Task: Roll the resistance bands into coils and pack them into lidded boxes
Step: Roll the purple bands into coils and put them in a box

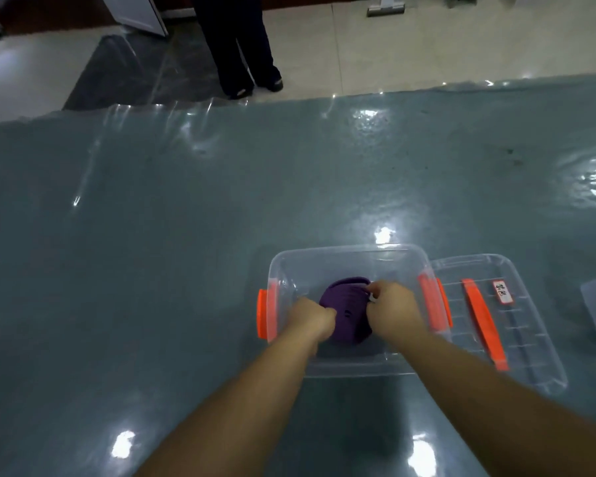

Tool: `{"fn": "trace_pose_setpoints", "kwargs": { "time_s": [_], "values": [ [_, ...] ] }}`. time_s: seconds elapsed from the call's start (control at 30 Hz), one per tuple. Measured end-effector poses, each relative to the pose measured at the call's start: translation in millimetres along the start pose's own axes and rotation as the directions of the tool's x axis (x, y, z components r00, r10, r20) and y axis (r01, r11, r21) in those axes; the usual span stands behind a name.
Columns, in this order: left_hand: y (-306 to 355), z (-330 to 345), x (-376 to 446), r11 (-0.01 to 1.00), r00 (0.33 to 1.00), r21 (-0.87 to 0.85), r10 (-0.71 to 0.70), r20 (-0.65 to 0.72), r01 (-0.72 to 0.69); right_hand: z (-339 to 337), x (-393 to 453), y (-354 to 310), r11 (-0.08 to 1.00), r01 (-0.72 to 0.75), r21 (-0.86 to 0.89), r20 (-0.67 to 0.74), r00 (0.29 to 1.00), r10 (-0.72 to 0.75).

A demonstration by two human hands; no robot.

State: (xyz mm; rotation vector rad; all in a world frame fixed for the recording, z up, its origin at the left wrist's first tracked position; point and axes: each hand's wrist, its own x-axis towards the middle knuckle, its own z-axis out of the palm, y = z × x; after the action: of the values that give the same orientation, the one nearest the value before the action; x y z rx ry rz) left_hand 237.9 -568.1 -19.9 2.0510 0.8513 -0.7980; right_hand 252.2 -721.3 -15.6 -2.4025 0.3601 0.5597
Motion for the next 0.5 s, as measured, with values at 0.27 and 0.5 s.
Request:
{"fn": "trace_pose_setpoints", "kwargs": {
  "time_s": [0.27, 0.5],
  "values": [
    [-2, 13, 32, 0.995, 0.999, -0.097, 0.015, -0.032, -0.018, 7, 30, 1, 1.0, -0.021, -0.007, -0.014, 1.0, 0.021],
    [-7, 16, 37, 0.996, 0.997, -0.068, 0.045, -0.064, -0.049, 12, 29, 5, 1.0, -0.007, 0.025, -0.064, 0.998, 0.009]
  ]
}}
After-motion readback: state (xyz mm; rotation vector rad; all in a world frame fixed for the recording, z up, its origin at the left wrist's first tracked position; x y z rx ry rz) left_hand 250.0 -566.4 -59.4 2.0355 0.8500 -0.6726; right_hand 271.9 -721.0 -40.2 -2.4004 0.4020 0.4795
